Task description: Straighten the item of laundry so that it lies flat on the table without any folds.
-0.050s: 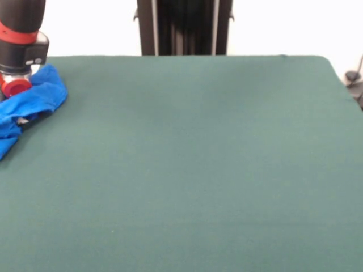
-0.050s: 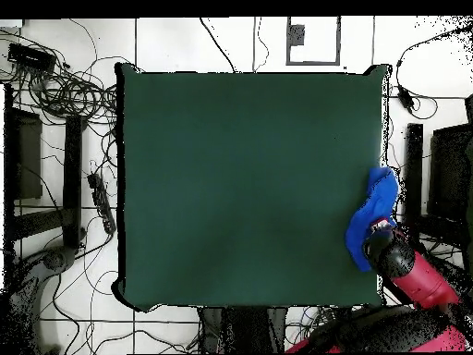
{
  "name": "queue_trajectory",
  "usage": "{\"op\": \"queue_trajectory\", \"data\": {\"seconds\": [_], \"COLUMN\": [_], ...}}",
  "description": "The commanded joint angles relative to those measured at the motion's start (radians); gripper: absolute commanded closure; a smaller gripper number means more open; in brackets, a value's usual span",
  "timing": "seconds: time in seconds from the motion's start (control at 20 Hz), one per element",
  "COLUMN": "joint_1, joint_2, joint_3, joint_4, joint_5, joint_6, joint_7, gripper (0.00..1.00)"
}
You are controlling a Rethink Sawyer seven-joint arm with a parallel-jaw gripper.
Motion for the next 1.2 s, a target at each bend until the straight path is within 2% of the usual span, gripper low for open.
{"op": "queue_trajectory", "data": {"seconds": [0.05,0.4,0.45,0.65,0.9,1.05,1.2], "joint_1": [0.027,0.029,0.028,-0.015,-0.071,-0.061,-0.033], "joint_2": [0.075,0.06,0.06,0.069,0.09,0.074,0.019], "joint_3": [0.219,0.264,0.269,0.316,0.379,0.376,0.363], "joint_4": [0.183,0.195,0.199,0.211,0.225,0.233,0.259], "joint_5": [0.064,0.075,0.085,0.046,0.052,0.058,0.082], "joint_6": [0.149,0.146,0.151,0.074,0.062,0.065,0.103], "joint_7": [0.206,0.177,0.177,0.17,0.181,0.186,0.201], "gripper": [0.0,0.0,1.0,1.0,1.0,1.0,1.0]}}
